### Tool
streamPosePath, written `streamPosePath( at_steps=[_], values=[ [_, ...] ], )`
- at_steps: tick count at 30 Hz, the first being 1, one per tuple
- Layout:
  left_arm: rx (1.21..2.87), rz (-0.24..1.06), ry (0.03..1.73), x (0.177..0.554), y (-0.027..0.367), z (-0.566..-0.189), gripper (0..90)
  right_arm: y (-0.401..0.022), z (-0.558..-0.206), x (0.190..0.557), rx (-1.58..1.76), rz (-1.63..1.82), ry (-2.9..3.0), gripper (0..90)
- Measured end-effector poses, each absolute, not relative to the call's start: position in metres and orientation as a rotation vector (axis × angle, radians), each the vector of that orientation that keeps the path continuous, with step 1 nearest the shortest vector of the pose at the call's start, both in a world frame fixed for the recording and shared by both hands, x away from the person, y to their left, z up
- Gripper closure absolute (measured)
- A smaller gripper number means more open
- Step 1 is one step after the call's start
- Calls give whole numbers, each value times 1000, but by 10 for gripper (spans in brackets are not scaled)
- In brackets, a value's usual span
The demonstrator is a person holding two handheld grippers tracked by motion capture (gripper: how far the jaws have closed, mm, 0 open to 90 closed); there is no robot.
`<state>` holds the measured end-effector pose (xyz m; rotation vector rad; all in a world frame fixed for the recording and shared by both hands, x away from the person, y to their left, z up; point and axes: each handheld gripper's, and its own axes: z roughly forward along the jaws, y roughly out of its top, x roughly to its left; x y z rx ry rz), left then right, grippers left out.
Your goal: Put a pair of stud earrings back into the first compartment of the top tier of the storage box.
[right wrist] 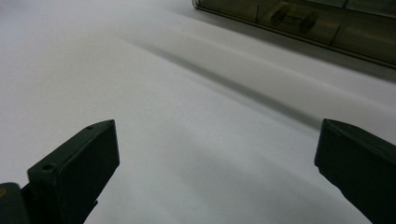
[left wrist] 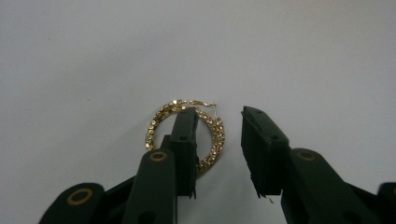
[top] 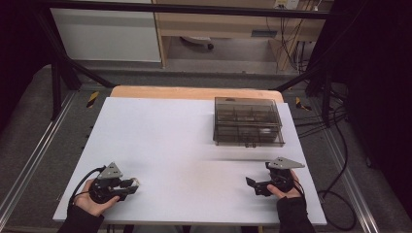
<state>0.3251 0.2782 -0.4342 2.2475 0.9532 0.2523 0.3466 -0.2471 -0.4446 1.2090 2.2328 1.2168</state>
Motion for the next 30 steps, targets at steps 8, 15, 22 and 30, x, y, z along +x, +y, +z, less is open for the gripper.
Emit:
streamPosePath(
  at_steps=[8, 15, 22, 30],
  values=[
    [2255, 263, 972, 326, 277, -437, 730, -247, -445, 347, 1207, 1214, 2231, 6],
    [2256, 249, 975, 327, 277, -439, 769, -247, -445, 347, 1212, 1212, 2231, 6],
    [2255, 239, 973, 327, 276, -439, 815, -247, -445, 347, 1214, 1211, 2235, 6],
    [2244, 225, 983, 328, 277, -439, 851, -247, -445, 347, 1212, 1207, 2236, 6]
  ],
)
